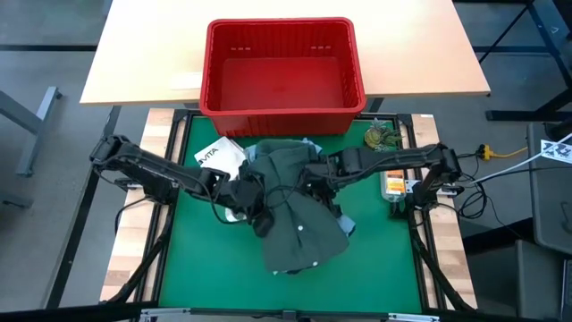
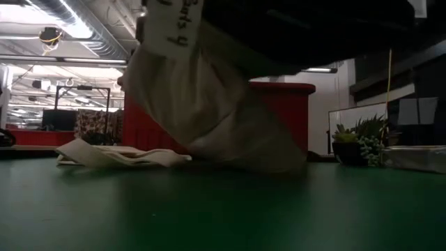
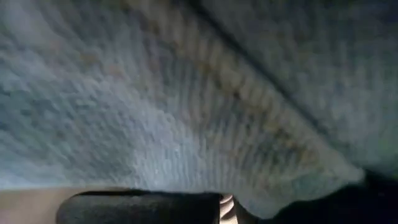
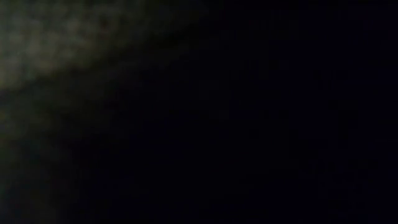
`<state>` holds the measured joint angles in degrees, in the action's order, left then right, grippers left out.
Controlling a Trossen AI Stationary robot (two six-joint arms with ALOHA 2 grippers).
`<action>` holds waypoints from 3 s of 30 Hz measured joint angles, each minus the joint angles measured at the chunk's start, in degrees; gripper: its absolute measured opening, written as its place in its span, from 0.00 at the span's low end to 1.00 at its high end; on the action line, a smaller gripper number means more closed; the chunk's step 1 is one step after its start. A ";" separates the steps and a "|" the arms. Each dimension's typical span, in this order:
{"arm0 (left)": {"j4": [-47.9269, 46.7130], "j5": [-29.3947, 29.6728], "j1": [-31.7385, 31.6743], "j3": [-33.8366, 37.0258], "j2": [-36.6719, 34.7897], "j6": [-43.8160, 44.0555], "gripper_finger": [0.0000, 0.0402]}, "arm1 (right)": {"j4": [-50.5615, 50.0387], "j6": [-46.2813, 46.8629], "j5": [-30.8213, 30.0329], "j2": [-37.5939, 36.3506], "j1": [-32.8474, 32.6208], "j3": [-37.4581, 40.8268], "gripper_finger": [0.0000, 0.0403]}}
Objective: Fold Laundry from Bin
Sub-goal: Put the stacked clothing into the organizer bin
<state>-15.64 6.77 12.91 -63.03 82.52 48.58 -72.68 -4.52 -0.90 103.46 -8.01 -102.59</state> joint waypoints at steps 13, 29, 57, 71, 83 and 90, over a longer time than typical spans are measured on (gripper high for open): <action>-3.01 -1.43 -1.47 -3.25 -0.09 -1.32 0.03 | -4.47 -1.75 7.25 0.51 3.63 -4.72 0.00; -11.55 -0.50 8.34 -1.10 -0.09 11.21 0.03 | 18.03 6.20 11.42 0.76 -1.71 9.17 0.00; -10.40 0.19 17.07 14.56 0.02 22.85 0.03 | 60.02 16.22 6.43 0.87 -3.22 31.82 0.17; -10.27 0.48 16.94 14.56 0.04 22.88 0.03 | 37.13 12.30 6.23 -2.42 0.85 28.92 0.49; -10.42 0.63 16.96 14.56 0.07 23.01 0.03 | 48.82 9.23 6.30 -3.17 2.31 45.45 0.50; -10.44 0.63 16.98 14.56 0.07 23.06 0.03 | 75.53 11.75 6.56 -3.15 2.61 56.67 0.50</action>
<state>-26.09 7.41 29.89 -48.47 82.59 71.64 2.84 7.23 5.66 100.31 -5.40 -45.92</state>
